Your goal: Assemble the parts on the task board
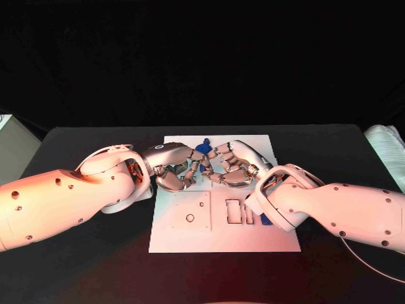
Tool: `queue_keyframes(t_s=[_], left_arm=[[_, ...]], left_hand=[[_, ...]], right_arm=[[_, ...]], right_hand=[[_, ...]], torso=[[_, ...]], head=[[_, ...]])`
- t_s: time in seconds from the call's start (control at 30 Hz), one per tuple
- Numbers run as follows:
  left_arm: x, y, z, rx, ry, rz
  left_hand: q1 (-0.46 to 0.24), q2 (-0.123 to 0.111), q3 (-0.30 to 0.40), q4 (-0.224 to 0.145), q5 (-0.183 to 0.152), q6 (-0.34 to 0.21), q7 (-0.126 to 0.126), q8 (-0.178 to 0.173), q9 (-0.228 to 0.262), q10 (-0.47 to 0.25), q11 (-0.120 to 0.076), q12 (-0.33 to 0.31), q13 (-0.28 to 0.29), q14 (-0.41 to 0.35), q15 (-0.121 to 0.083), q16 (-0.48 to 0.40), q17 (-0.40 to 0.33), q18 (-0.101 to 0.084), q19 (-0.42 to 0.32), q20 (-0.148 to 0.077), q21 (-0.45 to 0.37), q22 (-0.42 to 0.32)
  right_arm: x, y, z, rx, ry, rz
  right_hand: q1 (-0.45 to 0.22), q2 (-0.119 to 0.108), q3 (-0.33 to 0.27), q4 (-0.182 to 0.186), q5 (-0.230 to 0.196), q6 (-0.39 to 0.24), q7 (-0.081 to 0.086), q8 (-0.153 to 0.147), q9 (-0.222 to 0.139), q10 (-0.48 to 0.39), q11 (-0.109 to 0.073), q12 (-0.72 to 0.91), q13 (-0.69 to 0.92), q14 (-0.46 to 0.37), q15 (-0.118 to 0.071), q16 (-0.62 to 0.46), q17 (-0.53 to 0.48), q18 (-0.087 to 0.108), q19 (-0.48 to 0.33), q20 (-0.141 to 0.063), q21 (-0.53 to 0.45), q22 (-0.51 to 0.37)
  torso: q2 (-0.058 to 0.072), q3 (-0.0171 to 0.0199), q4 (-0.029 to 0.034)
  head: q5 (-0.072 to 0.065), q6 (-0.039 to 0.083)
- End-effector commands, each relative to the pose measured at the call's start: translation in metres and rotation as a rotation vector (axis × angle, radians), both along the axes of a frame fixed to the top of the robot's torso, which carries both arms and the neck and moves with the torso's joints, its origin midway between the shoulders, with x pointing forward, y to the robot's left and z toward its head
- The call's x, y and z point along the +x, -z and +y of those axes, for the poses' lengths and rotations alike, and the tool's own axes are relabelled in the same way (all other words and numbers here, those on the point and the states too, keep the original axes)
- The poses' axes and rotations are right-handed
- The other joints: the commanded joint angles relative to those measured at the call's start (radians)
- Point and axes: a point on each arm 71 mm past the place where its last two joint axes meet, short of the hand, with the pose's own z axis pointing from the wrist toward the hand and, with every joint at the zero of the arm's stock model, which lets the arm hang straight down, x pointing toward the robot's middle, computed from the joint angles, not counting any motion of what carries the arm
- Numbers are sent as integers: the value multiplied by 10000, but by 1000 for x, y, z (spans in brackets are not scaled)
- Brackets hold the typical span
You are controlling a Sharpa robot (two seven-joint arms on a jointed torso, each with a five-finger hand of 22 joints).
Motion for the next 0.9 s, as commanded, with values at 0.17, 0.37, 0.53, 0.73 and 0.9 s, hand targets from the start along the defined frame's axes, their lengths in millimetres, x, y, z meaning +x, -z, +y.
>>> queue_keyframes(t_s=[0.17,0.37,0.53,0.73,0.9], left_arm=[[-1,-1,-2,-65,116,8],[-3,-4,-4,-530,193,-190],[-4,-9,-4,-1172,244,-441],[-6,-13,-1,-1810,197,-429],[-5,-15,5,-2341,-7,-191]], left_hand=[[-99,21,26,46,58,2,-68,-62,-19,40,14,51,4,266,-24,53,1201,-162,61,10,52,-3],[-89,22,35,45,60,-14,-81,-83,-27,40,7,66,23,267,-30,54,1201,-165,74,5,54,8],[-12,-13,54,19,60,-256,-185,-283,-105,-127,-15,44,-73,225,-56,38,1138,-145,5,-27,27,-69],[63,-32,35,8,64,-413,-228,-420,-153,-353,-20,-47,-286,154,-66,7,1030,-111,-128,-46,-19,-201],[189,-25,62,-47,71,-370,-163,-437,-153,-357,-13,-61,-272,97,-69,-20,953,-93,-196,-65,-32,-260]], right_arm=[[1,0,1,-75,-100,4],[3,1,0,-110,-64,15],[5,2,-1,-135,-5,-16],[6,2,-1,-160,8,-36],[7,2,-2,-171,30,-46]], right_hand=[[50,17,7,-77,35,-15,-47,40,7,225,43,55,1716,1036,-6,31,2615,-66,1046,-37,45,2629],[50,17,7,-77,35,-15,-47,40,7,225,43,55,1716,1036,-6,31,2615,-66,1046,-37,45,2629],[50,17,7,-77,35,-15,-47,40,7,225,43,55,1716,1036,-6,31,2615,-66,1046,-37,45,2629],[50,17,7,-77,35,-15,-47,40,7,225,43,55,1716,1036,-6,31,2615,-66,1046,-37,45,2629],[50,17,7,-77,35,-15,-47,40,7,225,43,55,1716,1036,-6,31,2615,-66,1046,-37,45,2629]], torso=[[-4,-8,10],[-2,-18,6],[-6,-26,11],[-2,-15,2],[-15,-15,25]], head=[[-13,1],[-22,12],[-24,45],[-42,39],[-37,34]])
